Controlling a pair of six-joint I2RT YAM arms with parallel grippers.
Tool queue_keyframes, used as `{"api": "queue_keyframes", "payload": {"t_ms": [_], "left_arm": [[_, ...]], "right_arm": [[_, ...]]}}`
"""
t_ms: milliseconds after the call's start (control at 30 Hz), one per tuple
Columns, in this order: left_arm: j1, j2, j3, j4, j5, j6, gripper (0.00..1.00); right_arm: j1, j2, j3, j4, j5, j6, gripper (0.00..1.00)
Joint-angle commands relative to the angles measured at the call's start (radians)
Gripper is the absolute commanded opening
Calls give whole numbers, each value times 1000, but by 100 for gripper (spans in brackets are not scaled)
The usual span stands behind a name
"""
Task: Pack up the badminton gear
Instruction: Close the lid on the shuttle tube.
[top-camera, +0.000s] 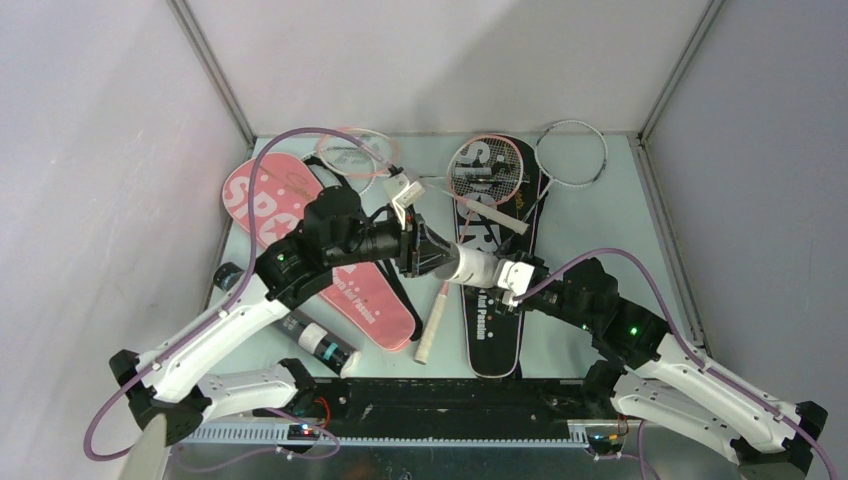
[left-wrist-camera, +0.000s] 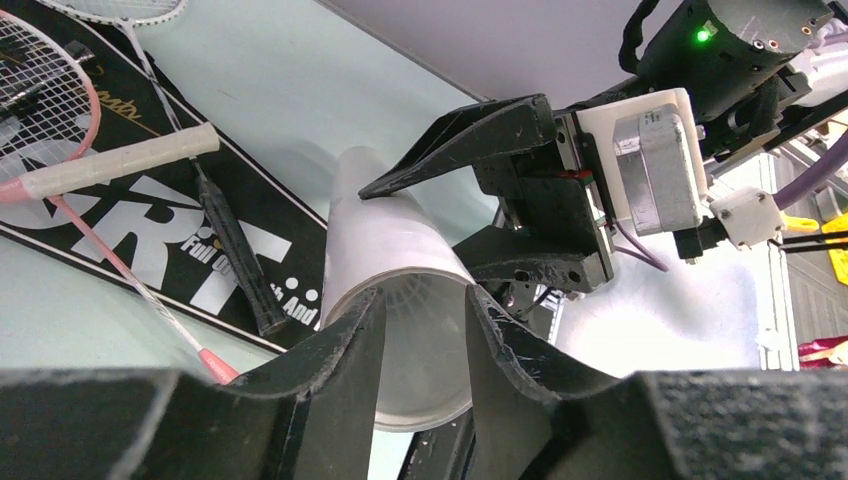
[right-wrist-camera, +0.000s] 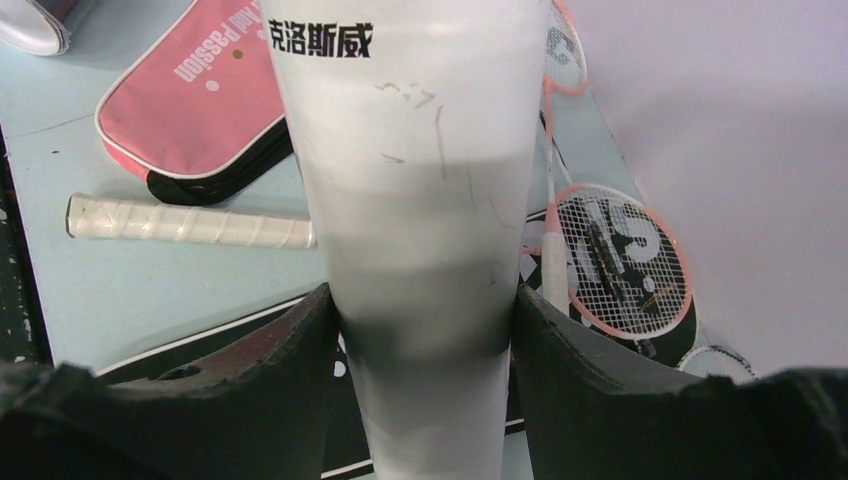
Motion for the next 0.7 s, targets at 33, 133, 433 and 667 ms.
{"api": "queue_keyframes", "payload": {"t_ms": [33, 133, 433, 667], "left_arm": [[-3, 2, -43, -20, -71, 0, 42], [2, -43, -84, 33, -94, -12, 43], [3, -89, -209, 245, -90, -88, 41], [2, -93, -315, 437, -81, -179, 41]], "right_arm": [[21, -21, 51, 303, -82, 41, 49], [15, -35, 51, 332, -66, 96, 49], [3, -16, 59, 435, -78, 213, 48], [-2, 15, 59, 506, -77, 277, 48]]}}
